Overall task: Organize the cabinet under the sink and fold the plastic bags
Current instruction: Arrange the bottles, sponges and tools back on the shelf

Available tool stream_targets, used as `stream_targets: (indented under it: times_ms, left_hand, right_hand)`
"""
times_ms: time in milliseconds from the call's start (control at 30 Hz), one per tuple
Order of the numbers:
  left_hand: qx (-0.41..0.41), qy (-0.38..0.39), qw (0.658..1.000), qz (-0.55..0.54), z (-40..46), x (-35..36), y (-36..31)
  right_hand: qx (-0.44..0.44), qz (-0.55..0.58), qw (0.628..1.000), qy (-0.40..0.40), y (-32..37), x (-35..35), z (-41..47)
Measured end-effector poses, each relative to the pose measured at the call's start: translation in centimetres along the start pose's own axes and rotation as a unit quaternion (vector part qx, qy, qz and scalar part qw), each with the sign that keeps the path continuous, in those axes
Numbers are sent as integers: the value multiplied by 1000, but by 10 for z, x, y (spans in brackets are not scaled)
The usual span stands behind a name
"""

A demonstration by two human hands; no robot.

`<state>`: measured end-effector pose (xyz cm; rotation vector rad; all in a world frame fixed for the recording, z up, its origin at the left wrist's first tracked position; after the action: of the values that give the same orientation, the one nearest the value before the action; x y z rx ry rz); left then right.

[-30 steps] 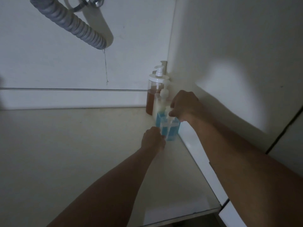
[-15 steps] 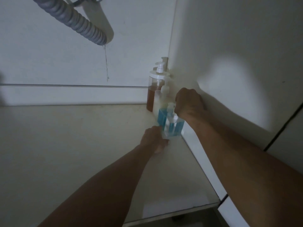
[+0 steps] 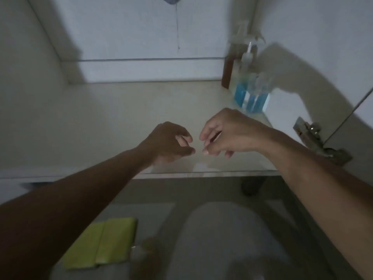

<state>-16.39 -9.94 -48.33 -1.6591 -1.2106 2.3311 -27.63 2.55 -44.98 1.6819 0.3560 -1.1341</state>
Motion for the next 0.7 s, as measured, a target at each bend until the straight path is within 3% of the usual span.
stream_targets:
  times_ms: [133, 267, 333, 500, 700]
  left_hand:
    - [-20, 53, 998, 24, -60, -17, 29]
    - [-105, 241, 961, 84, -112, -7, 80]
    - [-141, 292, 937, 127, -134, 7, 113]
    - [-127, 237, 916, 297, -158, 35, 189]
    - [-94, 254, 878, 394, -180, 53, 218]
  right_hand:
    - [-22, 39, 995, 94, 8, 59, -27]
    - [-44, 2, 984, 170, 3, 131, -48]
    - [-66, -34, 979, 187, 1, 166, -58]
    - [-104, -52, 975, 189, -4, 229, -69]
    - [-167, -66, 962, 203, -9, 275, -80]
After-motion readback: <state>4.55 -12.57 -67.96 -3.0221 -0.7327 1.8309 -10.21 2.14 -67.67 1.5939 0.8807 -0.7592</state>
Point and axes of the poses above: each hand's wrist, its own z-axis towards the middle knuckle, its own x-axis out of the palm, y = z × x, the point moved 3 cm from there along z, towards the middle knuckle, and after that the axes turned 10 degrees about -y, right-handed, at the moved point
